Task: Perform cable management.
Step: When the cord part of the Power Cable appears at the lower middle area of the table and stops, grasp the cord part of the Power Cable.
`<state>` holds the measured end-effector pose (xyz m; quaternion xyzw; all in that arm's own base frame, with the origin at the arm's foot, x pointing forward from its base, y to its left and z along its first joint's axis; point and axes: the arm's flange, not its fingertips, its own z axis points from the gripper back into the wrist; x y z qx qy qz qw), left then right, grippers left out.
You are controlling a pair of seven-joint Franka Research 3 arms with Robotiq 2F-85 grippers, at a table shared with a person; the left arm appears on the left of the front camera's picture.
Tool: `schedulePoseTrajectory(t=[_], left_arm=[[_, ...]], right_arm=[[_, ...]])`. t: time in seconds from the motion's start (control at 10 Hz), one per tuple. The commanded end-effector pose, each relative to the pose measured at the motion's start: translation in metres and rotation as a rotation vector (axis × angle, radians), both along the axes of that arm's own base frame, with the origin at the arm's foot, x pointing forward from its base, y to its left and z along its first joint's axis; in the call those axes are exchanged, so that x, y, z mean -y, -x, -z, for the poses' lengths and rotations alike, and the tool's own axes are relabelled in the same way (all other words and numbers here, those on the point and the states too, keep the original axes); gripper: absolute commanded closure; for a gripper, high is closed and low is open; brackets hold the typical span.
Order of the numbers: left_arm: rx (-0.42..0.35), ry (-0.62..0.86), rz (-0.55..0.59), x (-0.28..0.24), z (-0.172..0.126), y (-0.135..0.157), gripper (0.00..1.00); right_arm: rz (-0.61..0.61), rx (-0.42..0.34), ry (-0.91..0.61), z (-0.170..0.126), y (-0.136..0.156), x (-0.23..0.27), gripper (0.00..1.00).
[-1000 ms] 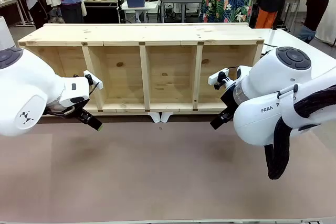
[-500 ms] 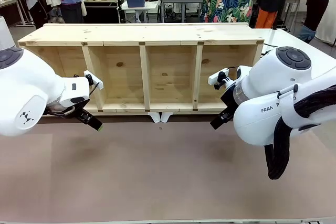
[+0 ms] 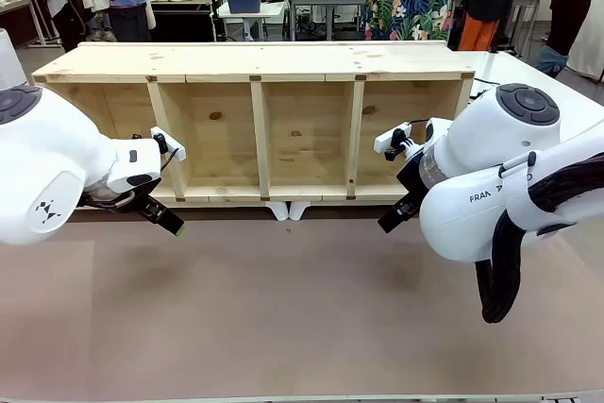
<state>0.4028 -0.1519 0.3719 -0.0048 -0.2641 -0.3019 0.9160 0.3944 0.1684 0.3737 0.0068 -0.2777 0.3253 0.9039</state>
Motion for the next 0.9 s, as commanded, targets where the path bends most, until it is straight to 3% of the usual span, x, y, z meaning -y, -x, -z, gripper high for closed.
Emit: schedulePoseTrajectory(t=[0.0, 0.8], left_arm=[[-0.001, 0.003, -0.003, -0.0015, 0.0, -0.0005, 0.0], [-0.001, 0.003, -0.003, -0.0015, 0.0, -0.0005, 0.0]], right_arm=[[0.003, -0.001, -0.002, 0.0, -0.0001, 0.0003, 0.0], [0.003, -0.001, -0.002, 0.0, -0.0001, 0.0003, 0.0]])
